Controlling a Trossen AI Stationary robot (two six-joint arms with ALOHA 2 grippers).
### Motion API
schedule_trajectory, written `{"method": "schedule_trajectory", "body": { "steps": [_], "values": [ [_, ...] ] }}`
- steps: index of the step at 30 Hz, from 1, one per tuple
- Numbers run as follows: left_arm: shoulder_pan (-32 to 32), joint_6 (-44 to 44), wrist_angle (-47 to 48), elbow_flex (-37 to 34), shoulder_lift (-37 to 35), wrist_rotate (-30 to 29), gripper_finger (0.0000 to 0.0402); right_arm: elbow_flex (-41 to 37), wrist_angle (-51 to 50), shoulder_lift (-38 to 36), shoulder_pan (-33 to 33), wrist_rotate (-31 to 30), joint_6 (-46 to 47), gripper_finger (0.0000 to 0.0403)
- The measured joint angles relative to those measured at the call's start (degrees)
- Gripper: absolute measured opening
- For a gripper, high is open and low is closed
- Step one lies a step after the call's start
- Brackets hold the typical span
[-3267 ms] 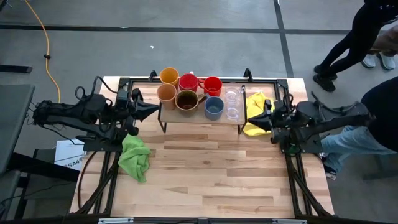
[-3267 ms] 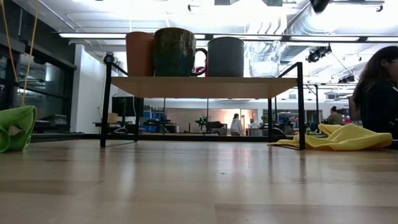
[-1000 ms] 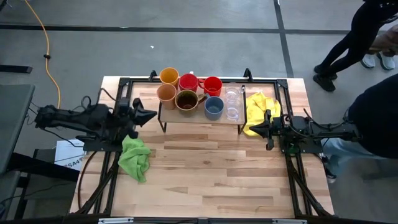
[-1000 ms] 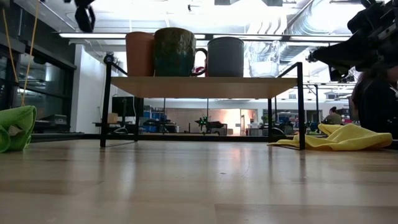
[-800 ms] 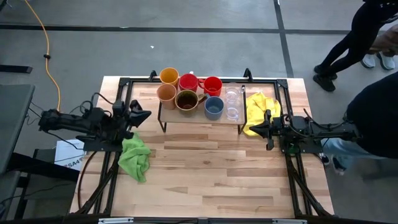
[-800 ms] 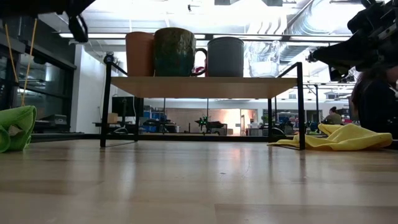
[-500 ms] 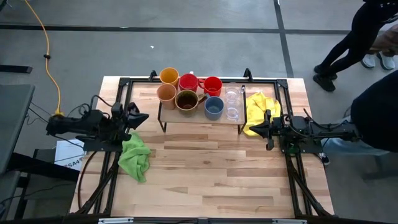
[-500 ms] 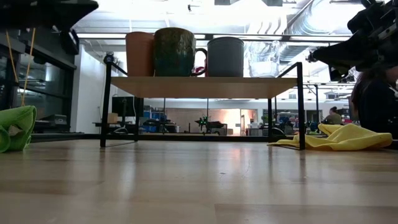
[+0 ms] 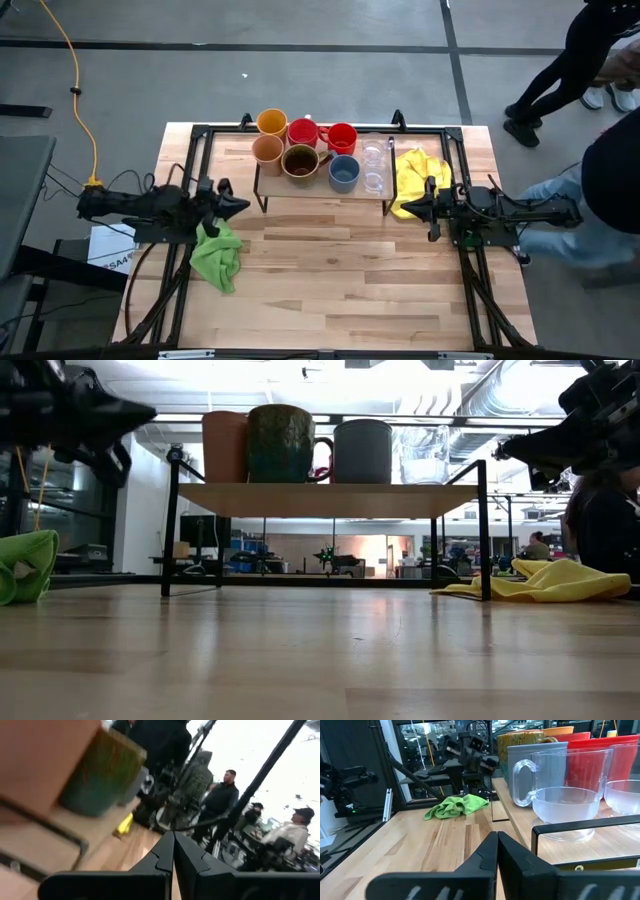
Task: Stack small to large cups/mugs on shelf
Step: Return to Home Position
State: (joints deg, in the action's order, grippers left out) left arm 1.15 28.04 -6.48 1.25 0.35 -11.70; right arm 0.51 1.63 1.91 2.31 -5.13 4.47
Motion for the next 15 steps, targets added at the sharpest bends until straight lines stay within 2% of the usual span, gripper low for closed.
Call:
{"method": "schedule_trajectory", "body": {
  "steps": [5,15],
  "values": [
    [-0.04,-0.68,4.30,-0.81,0.30,1.43,0.0000,0.00,0.00,0.00,0.00,-0.02,0.00,0.0000],
    [-0.02,-7.20,4.11,-0.73,2.60,2.18,0.0003,-0.02,0.00,0.07,-0.01,-0.17,0.00,0.0000]
  ]
}}
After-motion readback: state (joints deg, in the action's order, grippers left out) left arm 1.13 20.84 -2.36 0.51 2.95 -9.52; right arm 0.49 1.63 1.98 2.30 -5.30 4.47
